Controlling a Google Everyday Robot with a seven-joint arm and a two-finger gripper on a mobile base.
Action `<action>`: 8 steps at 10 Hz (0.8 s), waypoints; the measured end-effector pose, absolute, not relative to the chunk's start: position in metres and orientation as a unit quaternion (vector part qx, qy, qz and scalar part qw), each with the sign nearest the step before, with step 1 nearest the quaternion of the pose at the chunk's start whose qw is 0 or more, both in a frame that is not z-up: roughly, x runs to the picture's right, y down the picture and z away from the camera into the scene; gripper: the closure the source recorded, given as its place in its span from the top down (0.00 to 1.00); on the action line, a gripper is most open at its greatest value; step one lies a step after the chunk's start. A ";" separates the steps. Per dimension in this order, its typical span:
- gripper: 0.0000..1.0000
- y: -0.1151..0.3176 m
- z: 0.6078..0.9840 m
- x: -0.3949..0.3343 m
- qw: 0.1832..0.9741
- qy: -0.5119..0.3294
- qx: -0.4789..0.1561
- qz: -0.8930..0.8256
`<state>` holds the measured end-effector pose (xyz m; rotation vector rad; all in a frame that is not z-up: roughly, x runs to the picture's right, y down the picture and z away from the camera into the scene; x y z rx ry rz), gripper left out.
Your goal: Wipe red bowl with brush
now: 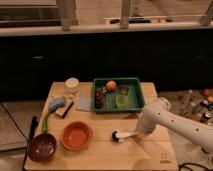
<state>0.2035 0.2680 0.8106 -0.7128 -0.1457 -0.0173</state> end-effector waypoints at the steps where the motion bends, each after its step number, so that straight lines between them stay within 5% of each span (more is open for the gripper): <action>1: 0.00 0.268 0.810 0.204 0.934 -0.071 -0.349 -0.009; 8: 0.00 0.229 0.770 0.203 0.939 -0.055 -0.339 -0.020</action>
